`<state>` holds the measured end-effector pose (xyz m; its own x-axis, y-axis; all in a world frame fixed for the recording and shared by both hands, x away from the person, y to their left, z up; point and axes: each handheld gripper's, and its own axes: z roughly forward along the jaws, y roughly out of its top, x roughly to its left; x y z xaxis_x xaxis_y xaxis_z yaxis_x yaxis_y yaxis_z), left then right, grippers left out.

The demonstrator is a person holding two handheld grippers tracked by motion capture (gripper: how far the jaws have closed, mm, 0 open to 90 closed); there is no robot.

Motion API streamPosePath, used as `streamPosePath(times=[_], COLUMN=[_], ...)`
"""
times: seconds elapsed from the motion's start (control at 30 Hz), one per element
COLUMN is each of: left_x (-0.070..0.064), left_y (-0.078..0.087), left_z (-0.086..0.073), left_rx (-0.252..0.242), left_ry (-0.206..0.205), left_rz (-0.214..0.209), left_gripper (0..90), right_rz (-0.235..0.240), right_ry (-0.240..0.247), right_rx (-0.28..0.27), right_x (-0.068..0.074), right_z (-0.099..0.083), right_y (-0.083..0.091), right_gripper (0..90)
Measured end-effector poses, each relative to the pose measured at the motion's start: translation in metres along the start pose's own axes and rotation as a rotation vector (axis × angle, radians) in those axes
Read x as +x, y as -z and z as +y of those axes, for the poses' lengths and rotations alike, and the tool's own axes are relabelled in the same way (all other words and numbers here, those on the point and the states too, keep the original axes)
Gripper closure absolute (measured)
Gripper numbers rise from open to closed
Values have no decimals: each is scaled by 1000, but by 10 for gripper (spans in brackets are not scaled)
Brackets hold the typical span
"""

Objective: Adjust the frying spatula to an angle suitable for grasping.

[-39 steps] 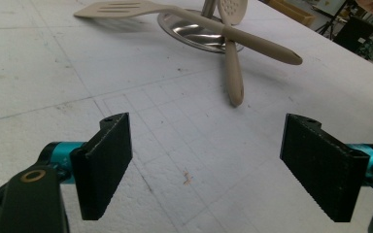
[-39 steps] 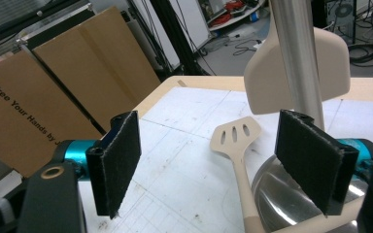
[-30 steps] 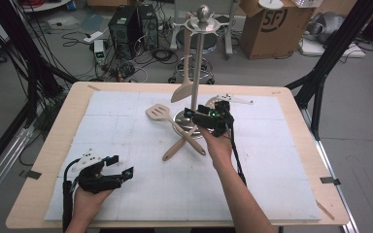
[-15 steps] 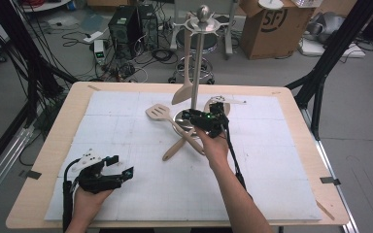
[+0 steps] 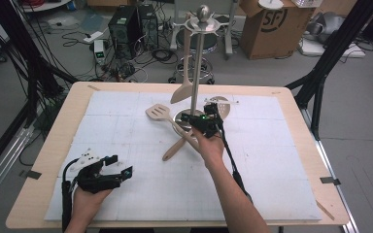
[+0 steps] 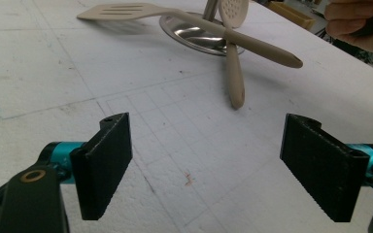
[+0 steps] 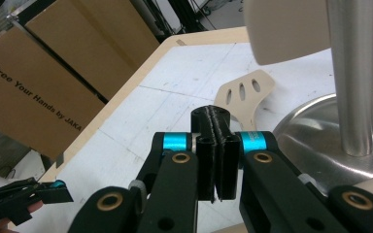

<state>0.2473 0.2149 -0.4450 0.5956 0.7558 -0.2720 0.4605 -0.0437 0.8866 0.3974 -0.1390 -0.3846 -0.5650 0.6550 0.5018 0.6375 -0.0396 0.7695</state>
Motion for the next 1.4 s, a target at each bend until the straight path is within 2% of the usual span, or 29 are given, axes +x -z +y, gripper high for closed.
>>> streamPosePath(times=[0.23, 0.57, 0.63, 0.7, 0.73, 0.8, 0.93, 1.17, 1.27, 1.4], left_x=[-1, -1, -1, -1, -1, 0, 0, 1, 1, 2], left_y=[0, 1, 1, 1, 1, 1, 2, 2, 1, 0], left_z=[0, 0, 0, 0, 0, 0, 0, 0, 0, 1], left_rx=[0, -6, -5, -4, -4, -4, -6, -7, -8, -7], left_ry=[-4, -2, -3, -1, -1, -2, -3, 0, -3, 1], left_rz=[1, 0, -3, -1, -1, 0, 1, 0, -2, -6], left_gripper=[197, 198, 198, 198, 198, 198, 197, 198, 198, 198], right_rz=[-2, -39, -55, -57, -49, -32, -34, -62, -86, -97], right_ry=[-34, -25, 0, 0, -14, -106, -239, -304, -327, -327], right_rx=[26, 87, 96, 113, 123, 143, 166, 141, 154, 156], right_x=[-4, -7, -7, -7, -8, -12, -21, -29, -34, -35], right_z=[0, -3, -2, -1, -1, 0, -5, -4, -6, -7], right_y=[-8, -24, -25, -28, -29, -32, -37, -37, -39, -42], right_gripper=[898, 899, 899, 899, 899, 899, 899, 900, 900, 900])
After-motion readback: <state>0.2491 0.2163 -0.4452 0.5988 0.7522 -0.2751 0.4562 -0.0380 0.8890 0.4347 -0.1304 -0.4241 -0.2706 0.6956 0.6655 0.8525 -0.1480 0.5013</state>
